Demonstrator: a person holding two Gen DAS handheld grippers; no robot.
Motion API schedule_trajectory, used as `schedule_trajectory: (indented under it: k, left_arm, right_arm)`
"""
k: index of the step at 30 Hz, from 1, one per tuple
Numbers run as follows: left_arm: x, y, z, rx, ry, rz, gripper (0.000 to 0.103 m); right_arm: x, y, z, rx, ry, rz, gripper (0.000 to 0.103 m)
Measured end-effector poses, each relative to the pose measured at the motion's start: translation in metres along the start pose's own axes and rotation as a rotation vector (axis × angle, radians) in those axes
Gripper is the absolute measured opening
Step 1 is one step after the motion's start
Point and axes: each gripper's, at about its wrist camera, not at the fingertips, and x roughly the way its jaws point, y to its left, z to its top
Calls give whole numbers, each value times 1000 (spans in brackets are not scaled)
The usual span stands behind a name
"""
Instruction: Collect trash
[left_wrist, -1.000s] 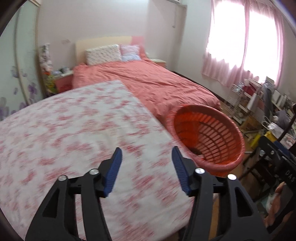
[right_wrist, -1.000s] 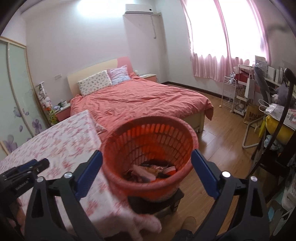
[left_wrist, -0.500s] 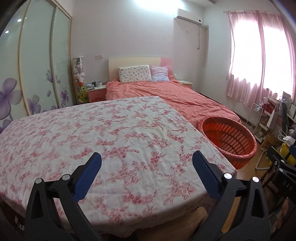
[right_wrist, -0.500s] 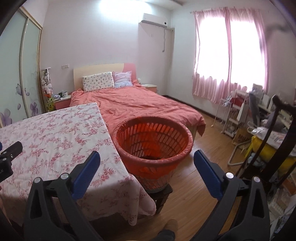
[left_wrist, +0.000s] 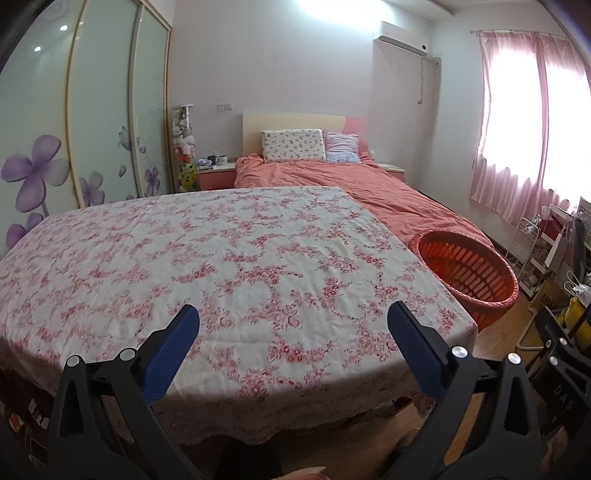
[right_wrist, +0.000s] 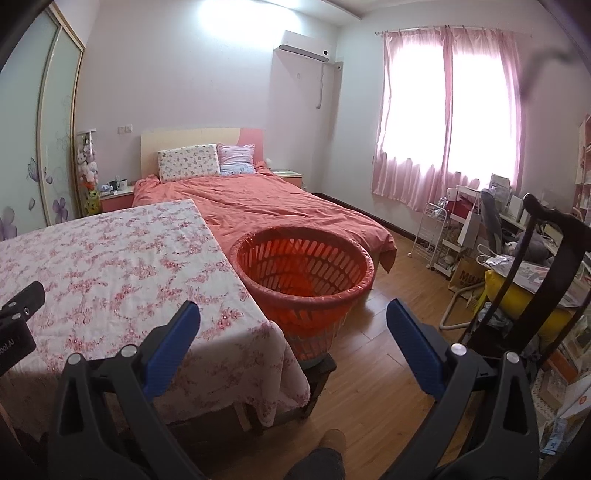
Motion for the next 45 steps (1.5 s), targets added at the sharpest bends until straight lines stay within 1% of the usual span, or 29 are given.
schedule_trajectory:
  k: [10,18,25,32,45]
  left_arm:
    - [-12,2,-4,-23,-5,15,100]
    - [-12,4,-5,-38,14,11,100]
    - [-15,5,-3,-47,10,8,100]
    - [-15,3,-2,-48,15,9,100]
    - [-25,-1,2,-36,-26,30,100]
  right_arm:
    - [-5,5,-6,-7,26,-19,99]
    - [1,5,-5,-6,84,-12,99]
    - [-3,5,-2,4,65,-10,99]
    - [-3,7,-2,0,75,-1,99]
    - [-4,6,-2,3,76,1,99]
